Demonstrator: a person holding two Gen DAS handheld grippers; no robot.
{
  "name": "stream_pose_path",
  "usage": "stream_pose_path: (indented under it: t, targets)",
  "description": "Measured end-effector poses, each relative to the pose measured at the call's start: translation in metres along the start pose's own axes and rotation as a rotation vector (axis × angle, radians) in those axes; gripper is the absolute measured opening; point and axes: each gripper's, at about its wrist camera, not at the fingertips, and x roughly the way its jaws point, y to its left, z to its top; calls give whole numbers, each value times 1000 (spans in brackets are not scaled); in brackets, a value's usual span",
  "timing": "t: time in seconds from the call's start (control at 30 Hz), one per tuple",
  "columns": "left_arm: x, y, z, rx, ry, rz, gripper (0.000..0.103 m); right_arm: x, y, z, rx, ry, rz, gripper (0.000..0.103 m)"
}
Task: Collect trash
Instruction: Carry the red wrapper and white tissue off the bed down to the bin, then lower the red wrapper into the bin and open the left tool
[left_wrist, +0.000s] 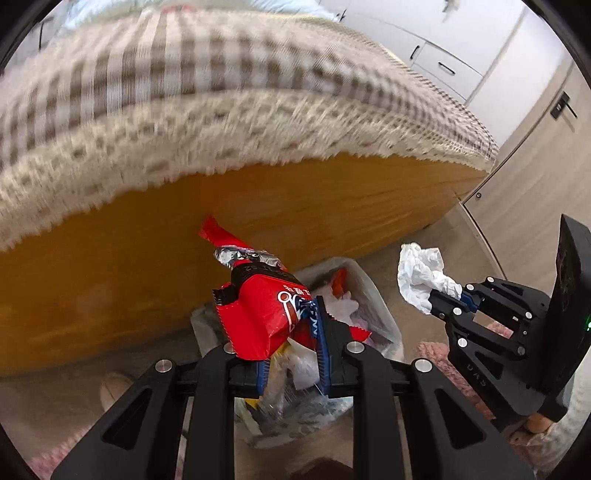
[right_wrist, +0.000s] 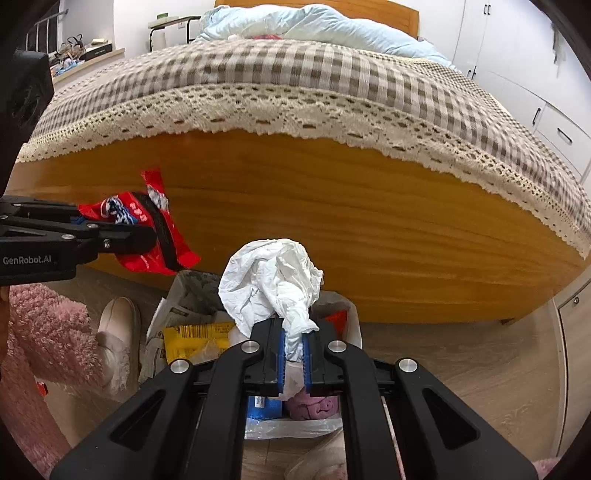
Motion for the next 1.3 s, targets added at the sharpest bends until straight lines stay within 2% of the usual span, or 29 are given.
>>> stream_pose_path:
  t: [0.3,0.47,0.63,0.73,0.83,0.97,1.0,1.07,1.2,1.3]
  targets:
    - [42,26,-8,-138,194,-4,18,15,-4,-8,3,44,-22,7]
    - [62,32,-11,-155,254,11,18,32,-5,-9,15,93,-17,7]
    - [85,39,-16,-218,328,0,18,45,-5,-11,23,125,-1,7]
    - [82,43,-21,-239,331,-14,18,48,-5,-13,18,126,7,7]
    - [75,38,-13,-206,278,-18,22,49,-7,-9,24,129,11,7]
    - [66,28,-5,-144,224,13,40,53,-12,-8,37,138,12,7]
    - [66,27,-4,-140,226,22,53,53,-12,-9,38,140,11,7]
    - [66,25,-4,-133,232,53,66,54,-9,-9,39,143,9,7]
    - [67,30,-4,-153,263,89,75,57,-9,-8,41,149,7,7]
    - [63,41,-5,-202,278,121,76,57,-6,-6,37,153,10,7]
